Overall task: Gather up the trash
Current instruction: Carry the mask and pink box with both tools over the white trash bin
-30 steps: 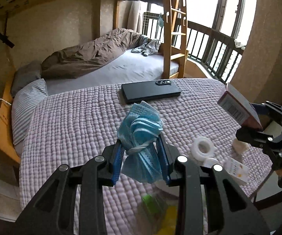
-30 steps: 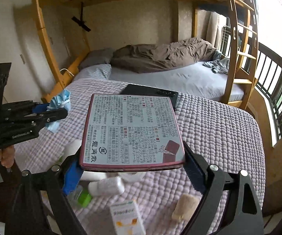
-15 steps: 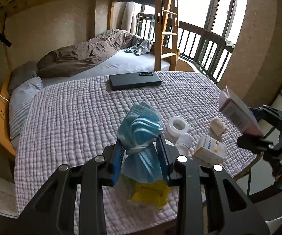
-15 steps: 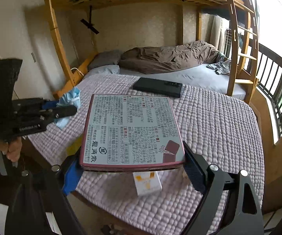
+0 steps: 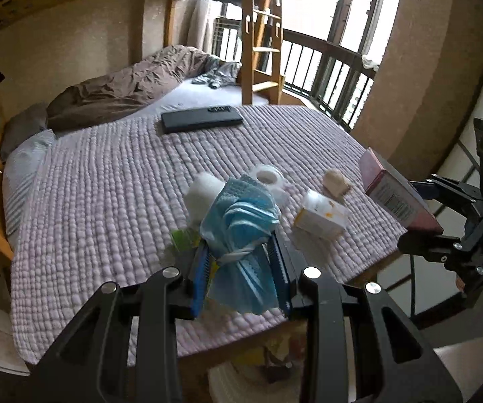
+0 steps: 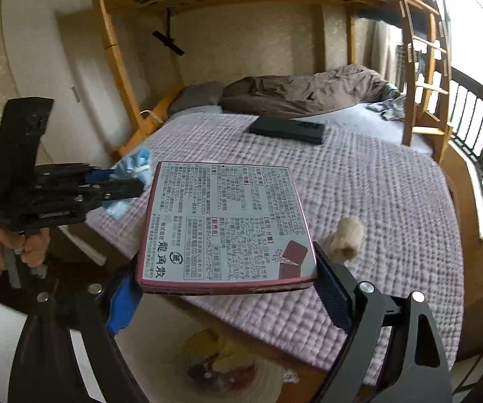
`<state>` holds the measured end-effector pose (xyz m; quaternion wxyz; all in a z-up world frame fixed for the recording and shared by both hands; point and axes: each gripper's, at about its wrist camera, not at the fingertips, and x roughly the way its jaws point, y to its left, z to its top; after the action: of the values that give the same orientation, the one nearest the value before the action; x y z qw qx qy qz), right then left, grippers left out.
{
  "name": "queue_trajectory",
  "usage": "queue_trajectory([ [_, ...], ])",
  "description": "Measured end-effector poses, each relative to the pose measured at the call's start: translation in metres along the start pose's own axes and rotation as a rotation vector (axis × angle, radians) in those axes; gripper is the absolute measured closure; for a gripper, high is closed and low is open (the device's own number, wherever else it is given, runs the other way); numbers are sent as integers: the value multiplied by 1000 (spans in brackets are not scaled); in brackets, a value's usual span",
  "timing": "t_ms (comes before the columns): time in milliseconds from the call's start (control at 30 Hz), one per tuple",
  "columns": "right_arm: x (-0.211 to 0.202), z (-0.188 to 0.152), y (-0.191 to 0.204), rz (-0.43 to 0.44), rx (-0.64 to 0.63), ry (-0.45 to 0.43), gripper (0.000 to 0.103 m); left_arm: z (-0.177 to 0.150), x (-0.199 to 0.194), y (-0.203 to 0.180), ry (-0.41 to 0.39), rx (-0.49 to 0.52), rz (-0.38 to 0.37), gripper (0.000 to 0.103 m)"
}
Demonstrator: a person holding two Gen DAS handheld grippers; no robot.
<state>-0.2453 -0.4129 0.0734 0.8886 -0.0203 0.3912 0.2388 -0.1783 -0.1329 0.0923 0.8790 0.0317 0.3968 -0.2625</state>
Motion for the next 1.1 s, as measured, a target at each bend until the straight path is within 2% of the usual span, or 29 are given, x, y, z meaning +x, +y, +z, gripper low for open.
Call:
queue_trajectory([
  [167, -4, -11, 10, 34, -47, 29, 16, -13, 0, -8, 30, 11, -16, 68],
  [267, -6, -19, 16, 55, -58, 41, 16, -19, 1, -13, 52, 21, -1, 68],
  [733, -6, -50, 21, 50, -50, 118, 16, -46, 1, -29, 110, 67, 65, 68],
  [1100, -3, -77, 25, 84, -45, 172, 16, -70, 6, -41, 165, 100, 51, 68],
])
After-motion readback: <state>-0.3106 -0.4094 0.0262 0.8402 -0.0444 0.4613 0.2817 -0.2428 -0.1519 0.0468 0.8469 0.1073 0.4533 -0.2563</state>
